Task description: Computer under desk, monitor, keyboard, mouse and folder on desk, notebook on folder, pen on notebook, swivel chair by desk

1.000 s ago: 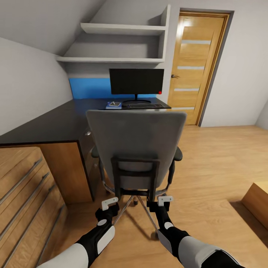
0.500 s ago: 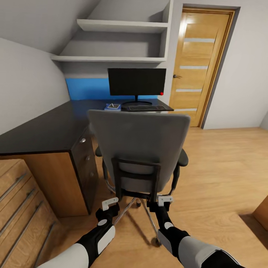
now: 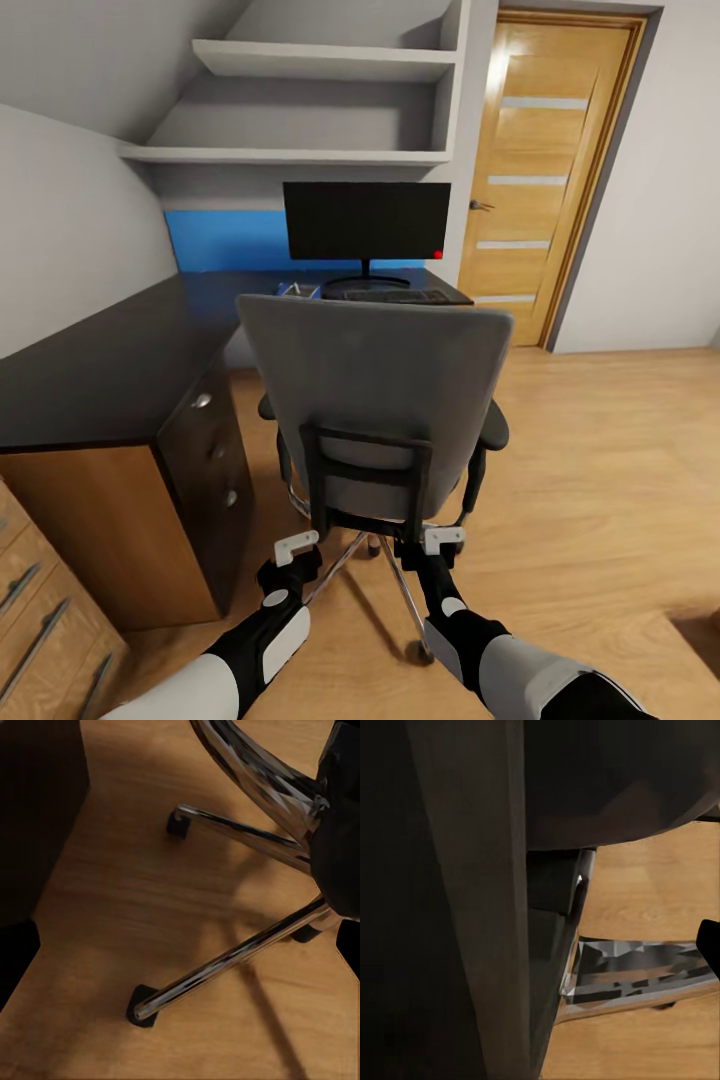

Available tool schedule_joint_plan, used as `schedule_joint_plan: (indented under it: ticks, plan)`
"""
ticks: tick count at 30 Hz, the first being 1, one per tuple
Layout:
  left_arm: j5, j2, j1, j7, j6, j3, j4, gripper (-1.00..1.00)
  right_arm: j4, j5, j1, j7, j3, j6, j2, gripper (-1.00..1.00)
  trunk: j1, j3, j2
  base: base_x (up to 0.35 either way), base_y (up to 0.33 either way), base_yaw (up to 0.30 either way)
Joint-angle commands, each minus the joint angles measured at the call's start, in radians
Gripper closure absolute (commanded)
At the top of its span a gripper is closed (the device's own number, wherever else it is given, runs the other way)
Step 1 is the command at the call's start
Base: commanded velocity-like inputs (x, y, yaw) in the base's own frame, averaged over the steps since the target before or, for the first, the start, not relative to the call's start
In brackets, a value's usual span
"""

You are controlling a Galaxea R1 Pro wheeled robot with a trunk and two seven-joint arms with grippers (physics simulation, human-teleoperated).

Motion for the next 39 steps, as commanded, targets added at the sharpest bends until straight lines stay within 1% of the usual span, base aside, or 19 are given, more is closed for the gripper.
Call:
schedule_joint_plan:
  ticks: [1,8,13,24,39]
  plan:
    - [0.008,0.000,-0.001,0.003,-0.005,-0.011,0.000,-1.00,0.001,-0.011,-0.001,-0.005,0.002,-0.003,0.000,-1.00,0.000,-0.001,0.000,0.321,-0.079,0.000]
    - [0.008,0.000,-0.001,0.003,-0.005,-0.011,0.000,-1.00,0.001,-0.011,-0.001,-0.005,0.002,-0.004,0.001,-1.00,0.000,-0.001,0.000,0.321,-0.082,0.010]
    - [0.010,-0.001,-0.002,0.004,-0.004,-0.025,0.001,-1.00,0.001,-0.011,-0.001,-0.005,0.003,-0.003,0.001,-1.00,0.000,-0.001,0.000,0.321,-0.094,0.132]
    - [0.010,-0.001,-0.001,0.003,-0.004,-0.025,0.003,-1.00,0.001,-0.011,-0.001,-0.005,0.003,-0.003,0.002,-1.00,0.000,-0.001,0.000,0.321,-0.115,0.082]
    - [0.010,-0.001,-0.001,0.003,-0.004,-0.025,0.003,-1.00,0.001,-0.011,-0.001,-0.005,0.003,-0.003,0.002,-1.00,0.000,-0.001,0.000,0.321,-0.009,0.007]
